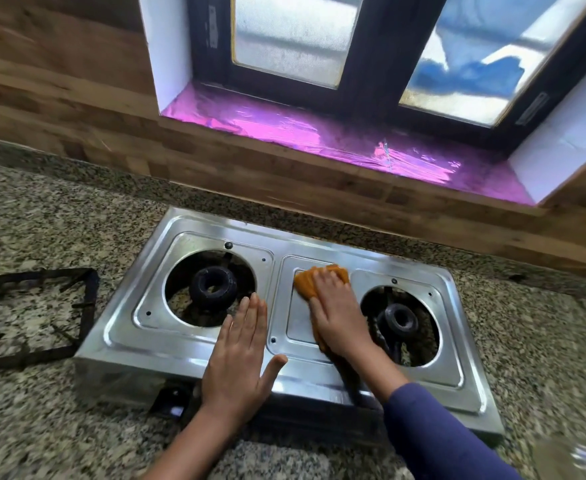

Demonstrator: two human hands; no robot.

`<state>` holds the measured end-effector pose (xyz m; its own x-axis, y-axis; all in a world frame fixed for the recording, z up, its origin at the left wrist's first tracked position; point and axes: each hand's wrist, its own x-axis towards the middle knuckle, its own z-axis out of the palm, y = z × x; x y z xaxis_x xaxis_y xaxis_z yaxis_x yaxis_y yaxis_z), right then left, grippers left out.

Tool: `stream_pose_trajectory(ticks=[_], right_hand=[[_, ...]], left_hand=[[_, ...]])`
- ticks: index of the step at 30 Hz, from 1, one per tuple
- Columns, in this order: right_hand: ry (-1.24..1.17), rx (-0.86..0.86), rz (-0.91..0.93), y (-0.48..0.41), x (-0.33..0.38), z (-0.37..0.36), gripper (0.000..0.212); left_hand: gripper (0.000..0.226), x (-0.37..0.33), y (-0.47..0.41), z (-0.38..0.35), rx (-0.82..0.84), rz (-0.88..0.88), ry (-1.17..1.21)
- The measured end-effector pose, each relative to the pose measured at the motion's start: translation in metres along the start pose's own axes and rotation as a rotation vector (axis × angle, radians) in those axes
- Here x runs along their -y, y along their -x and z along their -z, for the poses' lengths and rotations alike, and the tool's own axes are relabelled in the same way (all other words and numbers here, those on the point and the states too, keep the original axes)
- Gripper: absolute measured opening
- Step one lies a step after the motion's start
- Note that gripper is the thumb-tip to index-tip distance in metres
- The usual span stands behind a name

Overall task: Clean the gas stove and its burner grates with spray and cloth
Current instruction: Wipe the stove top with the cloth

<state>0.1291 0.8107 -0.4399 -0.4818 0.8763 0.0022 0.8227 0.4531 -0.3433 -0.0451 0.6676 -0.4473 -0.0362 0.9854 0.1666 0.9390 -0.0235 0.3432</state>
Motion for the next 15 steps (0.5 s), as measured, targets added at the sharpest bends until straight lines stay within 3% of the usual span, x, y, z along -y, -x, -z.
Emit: stream_pose_trajectory(ticks=[4, 7, 9, 12, 15], right_hand=[[-0.077, 0.190, 0.389, 0.077, 0.006, 0.013, 0.054], [-0.058, 0.184, 0.422, 0.101, -0.002, 0.018, 0.052], [-0.045, 0.119, 0.332, 0.091, -0.007, 0.015, 0.055], [0.048, 0.008, 0.056, 0.036, -0.016, 0.005, 0.072], [0.109, -0.062, -0.197, -0.028, -0.020, 0.002, 0.073]], left_hand=[[0.083, 0.001, 0.001, -0.001, 0.006, -0.008, 0.010], [0.083, 0.001, 0.001, 0.000, 0.013, -0.012, 0.014], [0.083, 0.001, 0.001, 0.000, 0.031, -0.015, -0.001], [0.082, 0.001, -0.001, 0.000, 0.064, -0.012, -0.018], [0.082, 0.000, -0.002, 0.001, 0.102, 0.006, -0.035]])
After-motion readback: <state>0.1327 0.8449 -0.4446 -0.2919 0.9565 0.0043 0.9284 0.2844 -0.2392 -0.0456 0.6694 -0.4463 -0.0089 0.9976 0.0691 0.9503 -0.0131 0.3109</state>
